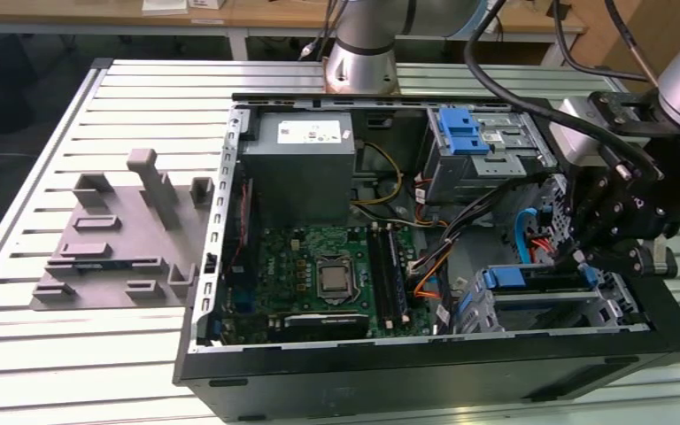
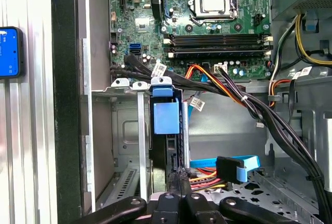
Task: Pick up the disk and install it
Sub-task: 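Insert the second disk wire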
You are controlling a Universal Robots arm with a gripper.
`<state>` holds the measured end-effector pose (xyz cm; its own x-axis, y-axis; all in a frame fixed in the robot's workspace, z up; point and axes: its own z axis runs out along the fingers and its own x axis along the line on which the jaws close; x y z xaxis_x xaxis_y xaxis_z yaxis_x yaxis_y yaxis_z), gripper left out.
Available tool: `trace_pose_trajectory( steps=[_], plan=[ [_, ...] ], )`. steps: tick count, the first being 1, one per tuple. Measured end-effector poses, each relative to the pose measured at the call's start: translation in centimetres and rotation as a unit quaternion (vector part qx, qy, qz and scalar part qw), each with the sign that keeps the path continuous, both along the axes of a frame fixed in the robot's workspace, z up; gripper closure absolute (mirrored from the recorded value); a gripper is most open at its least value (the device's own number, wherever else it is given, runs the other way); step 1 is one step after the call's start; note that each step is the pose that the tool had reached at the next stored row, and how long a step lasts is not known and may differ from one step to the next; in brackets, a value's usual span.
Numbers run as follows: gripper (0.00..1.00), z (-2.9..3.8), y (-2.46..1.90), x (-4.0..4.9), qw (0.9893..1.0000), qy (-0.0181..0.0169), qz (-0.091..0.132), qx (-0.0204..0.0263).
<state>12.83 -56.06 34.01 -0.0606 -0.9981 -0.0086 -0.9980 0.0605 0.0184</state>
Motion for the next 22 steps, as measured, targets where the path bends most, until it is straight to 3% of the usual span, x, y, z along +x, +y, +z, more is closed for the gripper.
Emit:
trace_pose_trajectory(
  steps=[9, 15, 22],
  plan=[
    [0.89, 0.04, 0.00, -0.24, 1.0000, -0.0001, 0.000, -0.0001],
    [0.89, 1.21, 0.00, -0.35, 1.0000, -0.0002, 0.000, 0.0000],
    [0.89, 1.45, 0.00, -1.79, 1.0000, -0.0027, 0.000, -0.0001]
  ],
)
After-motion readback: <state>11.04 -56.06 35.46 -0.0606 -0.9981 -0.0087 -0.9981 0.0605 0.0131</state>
